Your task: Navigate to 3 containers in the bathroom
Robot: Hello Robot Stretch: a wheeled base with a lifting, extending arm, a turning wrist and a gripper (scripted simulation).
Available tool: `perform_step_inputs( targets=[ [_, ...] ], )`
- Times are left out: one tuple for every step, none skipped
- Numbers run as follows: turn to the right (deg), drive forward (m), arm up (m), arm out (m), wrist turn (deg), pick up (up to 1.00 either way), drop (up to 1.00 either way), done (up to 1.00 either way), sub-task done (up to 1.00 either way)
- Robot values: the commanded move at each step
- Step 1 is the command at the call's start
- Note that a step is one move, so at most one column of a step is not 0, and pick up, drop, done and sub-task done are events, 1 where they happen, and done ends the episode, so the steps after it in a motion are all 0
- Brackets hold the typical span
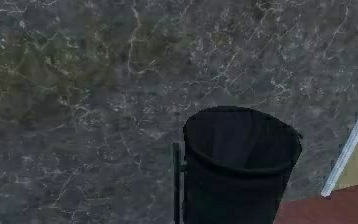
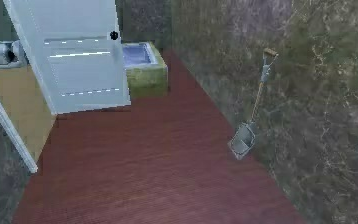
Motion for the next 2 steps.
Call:
perform_step_inputs(
  targets=[
    [18.0,0.0,0.0,0.0,0.0,0.0,0.0,0.0,0.0],
    [0.0,0.0,0.0,0.0,0.0,0.0,0.0,0.0,1.0]
  ],
)
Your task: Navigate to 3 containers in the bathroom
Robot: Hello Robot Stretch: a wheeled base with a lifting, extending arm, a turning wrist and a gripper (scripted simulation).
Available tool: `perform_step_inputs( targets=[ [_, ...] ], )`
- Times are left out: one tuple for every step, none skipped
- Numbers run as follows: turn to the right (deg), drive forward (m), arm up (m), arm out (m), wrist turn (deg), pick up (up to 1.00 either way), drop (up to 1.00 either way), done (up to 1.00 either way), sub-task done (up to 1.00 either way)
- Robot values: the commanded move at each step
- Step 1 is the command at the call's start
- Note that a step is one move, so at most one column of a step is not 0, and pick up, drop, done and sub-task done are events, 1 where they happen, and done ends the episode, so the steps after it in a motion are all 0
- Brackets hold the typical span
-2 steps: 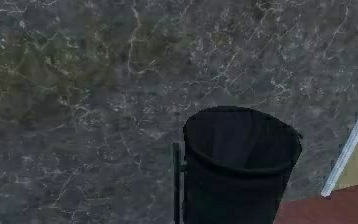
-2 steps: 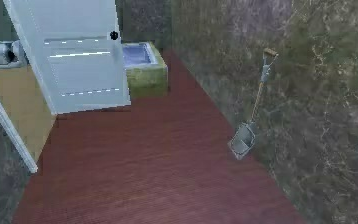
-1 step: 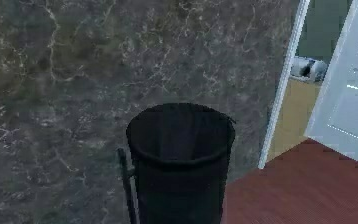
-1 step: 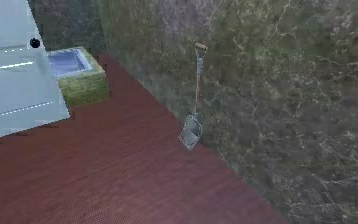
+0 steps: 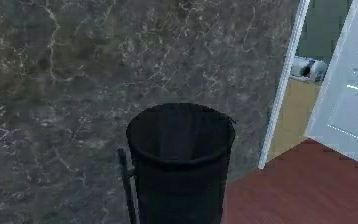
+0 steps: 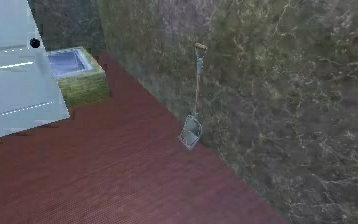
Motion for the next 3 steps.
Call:
perform_step_inputs(
  targets=[
    [45.0,0.0,0.0,0.0,0.0,0.0,0.0,0.0,0.0],
    [12.0,0.0,0.0,0.0,0.0,0.0,0.0,0.0,0.0],
    [0.0,1.0,0.0,0.0,0.0,0.0,0.0,0.0,0.0]
  ],
)
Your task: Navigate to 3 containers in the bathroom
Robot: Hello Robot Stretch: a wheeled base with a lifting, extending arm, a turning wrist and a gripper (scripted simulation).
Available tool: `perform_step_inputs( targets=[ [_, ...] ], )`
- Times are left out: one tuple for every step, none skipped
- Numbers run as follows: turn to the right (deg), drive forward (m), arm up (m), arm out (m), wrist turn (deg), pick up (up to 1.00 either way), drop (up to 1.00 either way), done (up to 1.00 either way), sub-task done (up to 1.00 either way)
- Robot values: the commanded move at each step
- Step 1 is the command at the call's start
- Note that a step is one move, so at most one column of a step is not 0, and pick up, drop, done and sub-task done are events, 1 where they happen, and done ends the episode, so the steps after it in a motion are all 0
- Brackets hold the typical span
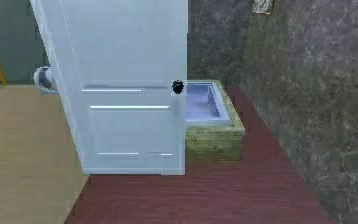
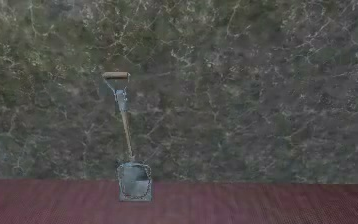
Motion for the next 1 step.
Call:
perform_step_inputs(
  targets=[
    [0.0,0.8,0.0,0.0,0.0,0.0,0.0,0.0,0.0]
  ],
)
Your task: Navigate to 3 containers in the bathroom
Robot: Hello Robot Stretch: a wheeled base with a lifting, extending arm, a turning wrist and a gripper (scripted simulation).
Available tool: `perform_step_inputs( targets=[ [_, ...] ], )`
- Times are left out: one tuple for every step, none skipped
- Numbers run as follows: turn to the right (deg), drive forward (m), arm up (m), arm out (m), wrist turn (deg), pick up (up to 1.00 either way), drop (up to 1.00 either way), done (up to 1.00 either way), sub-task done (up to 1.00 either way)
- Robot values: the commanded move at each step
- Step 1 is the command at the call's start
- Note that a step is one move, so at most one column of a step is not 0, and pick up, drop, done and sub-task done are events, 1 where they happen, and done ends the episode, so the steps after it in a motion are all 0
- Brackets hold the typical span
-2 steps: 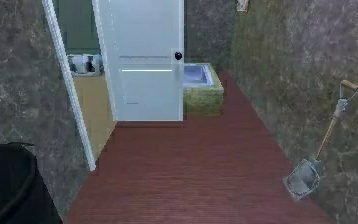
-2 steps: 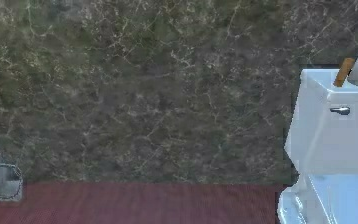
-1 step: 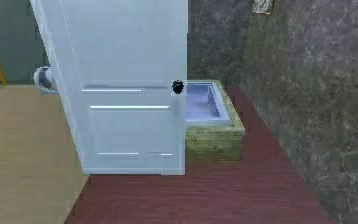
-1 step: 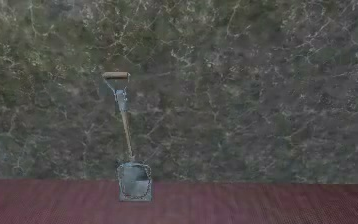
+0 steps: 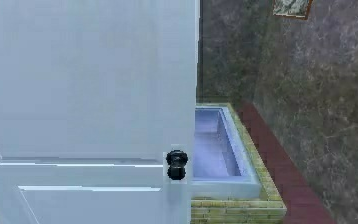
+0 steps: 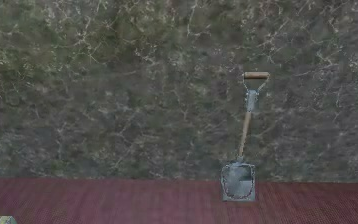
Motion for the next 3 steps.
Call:
perform_step_inputs(
  targets=[
    [0.0,0.0,0.0,0.0,0.0,0.0,0.0,0.0,1.0],
    [45.0,0.0,0.0,0.0,0.0,0.0,0.0,0.0,0.0],
    [9.0,0.0,0.0,0.0,0.0,0.0,0.0,0.0,0.0]
  ],
)
